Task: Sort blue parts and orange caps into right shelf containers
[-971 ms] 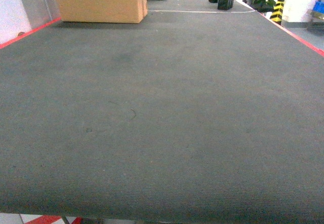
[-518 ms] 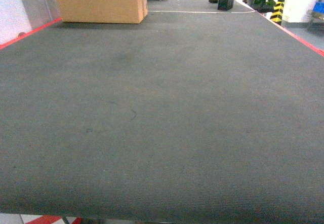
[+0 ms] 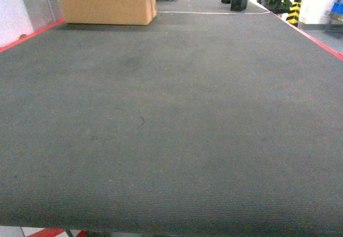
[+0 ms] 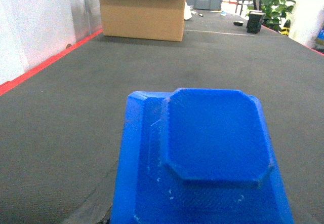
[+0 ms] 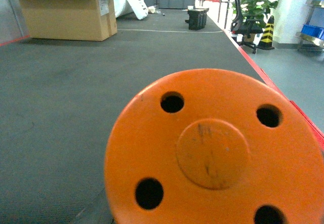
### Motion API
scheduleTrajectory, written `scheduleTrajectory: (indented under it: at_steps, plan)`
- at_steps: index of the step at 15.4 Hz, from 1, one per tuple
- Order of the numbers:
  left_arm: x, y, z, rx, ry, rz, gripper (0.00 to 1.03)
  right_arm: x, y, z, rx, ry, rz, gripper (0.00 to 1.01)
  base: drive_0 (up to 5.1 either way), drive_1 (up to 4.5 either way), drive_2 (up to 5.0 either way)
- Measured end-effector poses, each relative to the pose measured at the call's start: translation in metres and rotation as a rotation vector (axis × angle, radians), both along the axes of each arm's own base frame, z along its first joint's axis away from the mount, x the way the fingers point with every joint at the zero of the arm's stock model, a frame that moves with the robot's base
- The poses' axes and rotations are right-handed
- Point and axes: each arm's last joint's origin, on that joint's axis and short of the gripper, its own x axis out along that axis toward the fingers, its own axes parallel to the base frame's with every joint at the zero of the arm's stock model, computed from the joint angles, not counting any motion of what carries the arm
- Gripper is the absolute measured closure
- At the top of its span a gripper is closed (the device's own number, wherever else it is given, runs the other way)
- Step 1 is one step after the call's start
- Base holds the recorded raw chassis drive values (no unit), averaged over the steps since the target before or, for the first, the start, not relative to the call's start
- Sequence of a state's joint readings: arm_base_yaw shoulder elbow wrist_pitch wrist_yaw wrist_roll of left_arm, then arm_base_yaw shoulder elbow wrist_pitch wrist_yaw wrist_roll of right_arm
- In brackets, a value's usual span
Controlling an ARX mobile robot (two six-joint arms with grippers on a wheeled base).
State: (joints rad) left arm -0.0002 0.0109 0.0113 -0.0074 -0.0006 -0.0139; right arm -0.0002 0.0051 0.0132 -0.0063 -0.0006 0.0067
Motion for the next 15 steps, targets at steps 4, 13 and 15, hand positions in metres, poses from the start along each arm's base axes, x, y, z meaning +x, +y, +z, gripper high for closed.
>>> scheduleTrajectory:
  at_steps: [4,13,15]
  plan:
    - [0.0,0.0001,0.0,0.0,0.0,0.002,0.6,0.0,0.0,0.0,0.0,0.0,0.0,0.55,-1.7,-1.69,-1.7]
    - [0.0,0.0001,0.0,0.0,0.0,0.002,0.6,0.0,0.0,0.0,0.0,0.0,0.0,0.55,-1.6,-1.6,-1.6]
    - [0.0,0.0001,0.0,0.0,0.0,0.002,0.6,0.0,0.0,0.0,0.0,0.0,0.0,0.55,-1.6,-1.64,-1.6]
